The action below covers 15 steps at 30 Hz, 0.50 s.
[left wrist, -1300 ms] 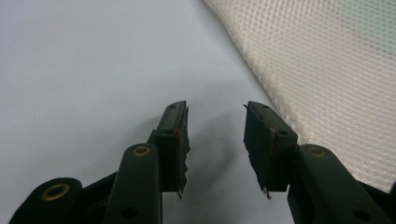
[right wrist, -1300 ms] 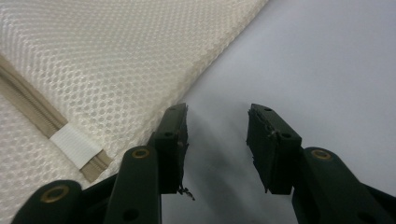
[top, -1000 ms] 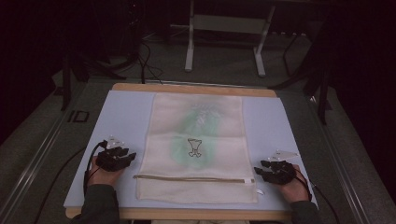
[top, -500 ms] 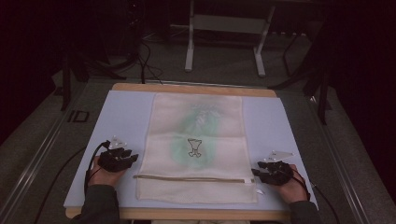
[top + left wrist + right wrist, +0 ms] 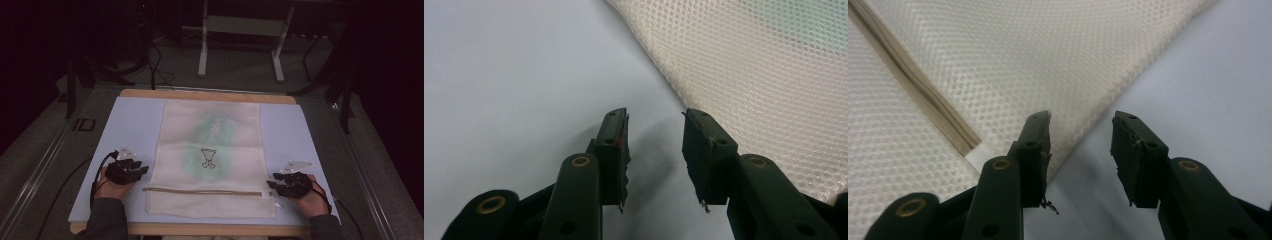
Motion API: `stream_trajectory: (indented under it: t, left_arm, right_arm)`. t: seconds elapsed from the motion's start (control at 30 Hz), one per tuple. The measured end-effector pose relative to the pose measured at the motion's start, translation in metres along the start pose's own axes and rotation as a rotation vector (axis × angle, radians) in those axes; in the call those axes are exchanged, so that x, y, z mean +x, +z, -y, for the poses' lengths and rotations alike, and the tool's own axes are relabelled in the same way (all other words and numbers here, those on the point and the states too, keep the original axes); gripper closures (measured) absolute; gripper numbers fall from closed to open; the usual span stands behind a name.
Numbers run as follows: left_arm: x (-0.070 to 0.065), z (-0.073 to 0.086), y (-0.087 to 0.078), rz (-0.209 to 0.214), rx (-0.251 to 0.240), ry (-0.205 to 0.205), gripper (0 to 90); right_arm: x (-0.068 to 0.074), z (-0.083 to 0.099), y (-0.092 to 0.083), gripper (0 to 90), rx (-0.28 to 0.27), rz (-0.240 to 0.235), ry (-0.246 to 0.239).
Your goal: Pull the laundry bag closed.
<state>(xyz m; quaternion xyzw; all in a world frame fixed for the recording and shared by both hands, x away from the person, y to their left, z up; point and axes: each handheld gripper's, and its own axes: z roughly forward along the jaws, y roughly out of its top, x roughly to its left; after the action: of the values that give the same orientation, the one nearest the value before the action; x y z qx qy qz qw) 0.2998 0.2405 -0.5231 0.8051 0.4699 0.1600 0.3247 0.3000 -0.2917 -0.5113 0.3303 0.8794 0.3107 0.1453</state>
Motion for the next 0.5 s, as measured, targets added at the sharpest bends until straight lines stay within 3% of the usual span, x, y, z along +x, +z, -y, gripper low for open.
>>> stream_trajectory:
  t: [0.5]
  left_arm:
    - [-0.002,-0.001,0.001,0.008,0.003,0.016,62.0]
  right_arm:
    - [0.015,-0.014,0.007,59.9,0.038,-0.049,-0.065]
